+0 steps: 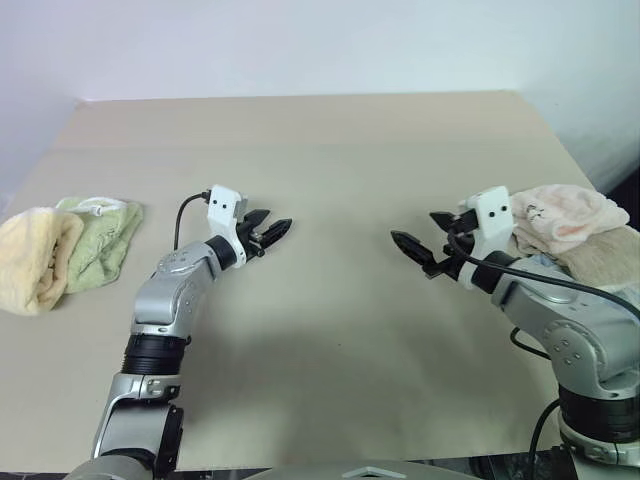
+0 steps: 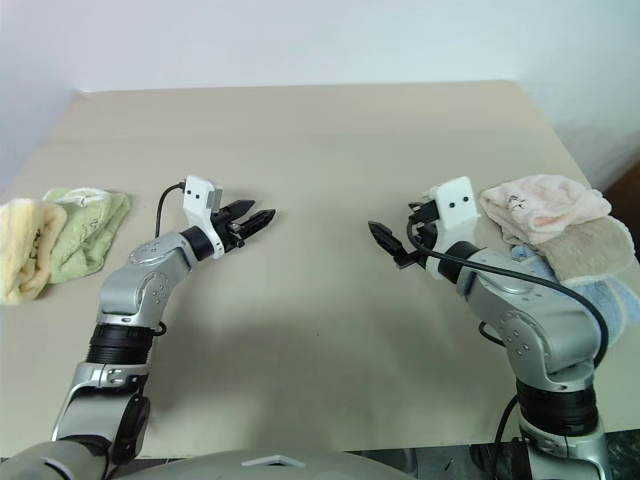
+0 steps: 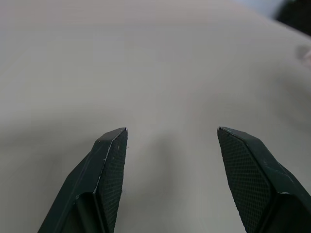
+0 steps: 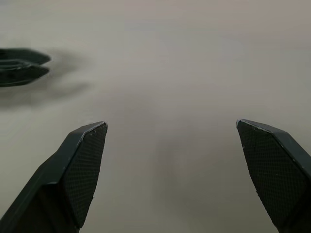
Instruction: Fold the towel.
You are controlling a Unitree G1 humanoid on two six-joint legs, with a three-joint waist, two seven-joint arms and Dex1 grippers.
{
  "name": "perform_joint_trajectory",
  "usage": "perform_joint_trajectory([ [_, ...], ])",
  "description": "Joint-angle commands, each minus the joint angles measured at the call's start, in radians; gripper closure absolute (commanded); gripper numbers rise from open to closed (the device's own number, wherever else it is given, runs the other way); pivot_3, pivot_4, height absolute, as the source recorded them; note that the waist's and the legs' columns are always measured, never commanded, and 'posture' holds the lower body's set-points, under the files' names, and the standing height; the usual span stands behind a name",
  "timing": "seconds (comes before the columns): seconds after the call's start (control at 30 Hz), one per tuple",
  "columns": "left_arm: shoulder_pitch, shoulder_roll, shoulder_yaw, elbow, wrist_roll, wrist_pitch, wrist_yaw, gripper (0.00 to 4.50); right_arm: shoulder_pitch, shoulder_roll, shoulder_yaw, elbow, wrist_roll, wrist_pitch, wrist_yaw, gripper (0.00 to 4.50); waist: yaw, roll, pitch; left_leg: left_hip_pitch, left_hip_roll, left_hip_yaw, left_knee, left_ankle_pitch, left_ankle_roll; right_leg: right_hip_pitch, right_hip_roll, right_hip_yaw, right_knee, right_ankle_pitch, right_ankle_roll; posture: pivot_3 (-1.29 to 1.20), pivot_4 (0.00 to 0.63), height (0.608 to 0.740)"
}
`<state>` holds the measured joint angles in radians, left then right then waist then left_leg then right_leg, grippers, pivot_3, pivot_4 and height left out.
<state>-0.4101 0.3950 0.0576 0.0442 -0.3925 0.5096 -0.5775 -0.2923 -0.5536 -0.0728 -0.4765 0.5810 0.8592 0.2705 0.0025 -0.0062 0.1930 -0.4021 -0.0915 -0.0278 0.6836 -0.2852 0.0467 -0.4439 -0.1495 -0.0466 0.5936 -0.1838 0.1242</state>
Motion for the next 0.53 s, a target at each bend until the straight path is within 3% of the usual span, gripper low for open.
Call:
perform_joint_trajectory([
  [0.03, 0.056, 0.053, 0.049, -0.128, -0.006, -0.021, -0.016, 1.41, -0.071, 0.029, 0.088, 0.116, -0.095, -0.104, 0.051, 0.02, 0.002, 0.0, 0.0, 0.0, 0.0, 0.0, 0.0, 0.0, 0.0, -0.001, 0.0, 0.0, 0.0, 0.0, 0.0, 0.0, 0.15, 0.728],
  [0.3, 0.256, 0.135, 0.097, -0.343, -0.029, 0.024, -0.011, 1.41, -0.186, 0.087, 0.196, 0.392, -0.256, -0.292, 0.153, 0.02, 0.012, 0.0, 0.0, -0.002, 0.001, 0.0, -0.002, 0.0, -0.002, -0.003, 0.0, 0.0, 0.001, 0.0, 0.0, 0.0, 0.15, 0.728],
  [0.53, 0.297, 0.14, 0.114, -0.409, -0.052, 0.075, 0.018, 1.41, -0.178, 0.13, 0.192, 0.407, -0.299, -0.308, 0.165, 0.02, 0.01, 0.0, 0.0, -0.002, 0.001, -0.001, -0.002, 0.0, -0.003, -0.004, 0.001, 0.0, 0.002, 0.0, 0.0, 0.0, 0.15, 0.728],
])
